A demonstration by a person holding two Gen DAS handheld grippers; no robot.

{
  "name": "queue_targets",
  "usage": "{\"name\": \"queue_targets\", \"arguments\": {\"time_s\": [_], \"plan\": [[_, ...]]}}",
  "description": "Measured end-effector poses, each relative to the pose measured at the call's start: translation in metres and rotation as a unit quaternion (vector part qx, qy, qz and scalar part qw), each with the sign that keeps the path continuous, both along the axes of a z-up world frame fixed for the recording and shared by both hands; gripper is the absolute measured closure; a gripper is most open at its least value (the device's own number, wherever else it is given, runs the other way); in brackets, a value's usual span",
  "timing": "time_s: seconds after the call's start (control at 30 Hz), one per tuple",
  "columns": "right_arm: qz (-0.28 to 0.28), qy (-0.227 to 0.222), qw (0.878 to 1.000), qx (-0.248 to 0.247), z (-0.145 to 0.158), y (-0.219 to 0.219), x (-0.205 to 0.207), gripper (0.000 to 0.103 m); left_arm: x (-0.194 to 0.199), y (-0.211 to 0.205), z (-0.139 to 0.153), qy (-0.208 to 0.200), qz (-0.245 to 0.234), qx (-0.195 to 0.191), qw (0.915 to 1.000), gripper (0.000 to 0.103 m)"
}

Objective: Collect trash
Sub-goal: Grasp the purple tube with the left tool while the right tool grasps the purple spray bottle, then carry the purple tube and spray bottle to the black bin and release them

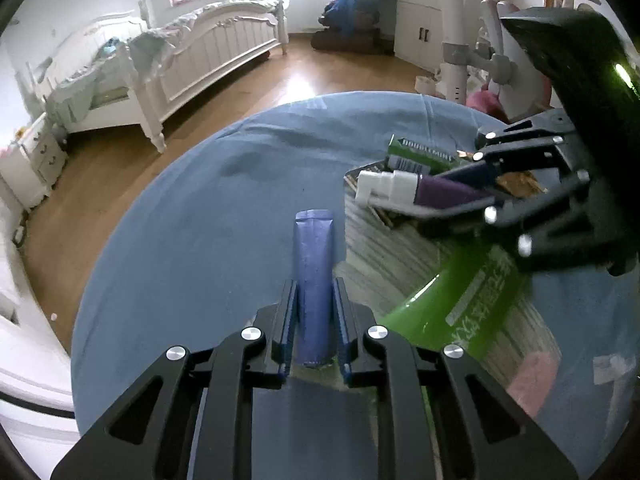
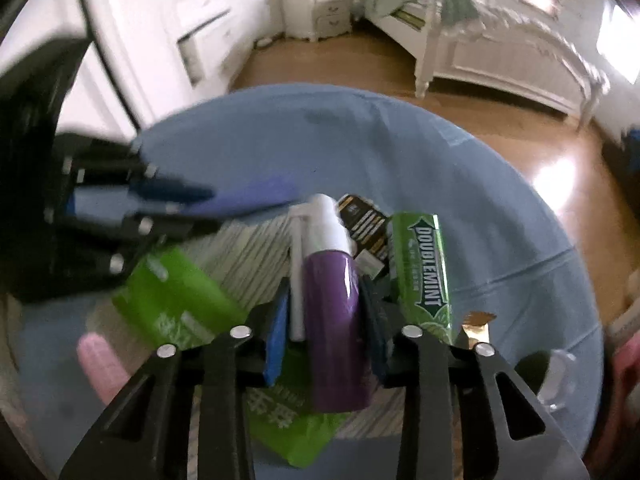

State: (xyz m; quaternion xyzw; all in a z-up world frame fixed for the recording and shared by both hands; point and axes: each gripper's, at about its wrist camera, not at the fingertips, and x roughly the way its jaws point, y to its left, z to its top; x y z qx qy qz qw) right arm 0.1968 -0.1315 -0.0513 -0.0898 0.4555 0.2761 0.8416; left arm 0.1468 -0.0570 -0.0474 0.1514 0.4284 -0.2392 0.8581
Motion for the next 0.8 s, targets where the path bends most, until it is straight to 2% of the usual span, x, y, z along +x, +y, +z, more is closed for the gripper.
{"name": "queue_targets", "arguments": {"time_s": [0.1, 0.17, 0.33, 0.57, 0.8], "plan": [[-0.014, -0.008, 0.999, 0.042, 0.009, -0.013, -0.008, 0.071, -0.007, 0.007, 0.001, 0.002, 0.016, -0.016, 0.9997, 0.089], [-0.022, -0.029, 0.996, 0.076, 0.024, -0.027, -0.024, 0.071, -0.01, 0.012, 0.003, 0.001, 0.023, -0.029, 0.9993, 0.09], [-0.052, -0.067, 0.982, 0.171, 0.06, -0.071, -0.059, 0.071, -0.022, 0.021, 0.023, -0.016, 0.041, -0.078, 0.996, 0.09], [-0.102, -0.116, 0.962, 0.223, 0.088, -0.131, -0.094, 0.071, -0.036, -0.002, 0.07, -0.041, 0.03, -0.137, 0.9893, 0.09], [-0.168, -0.154, 0.944, 0.241, 0.096, -0.206, -0.113, 0.071, -0.039, -0.069, 0.102, -0.05, -0.008, -0.184, 0.9816, 0.09]]}}
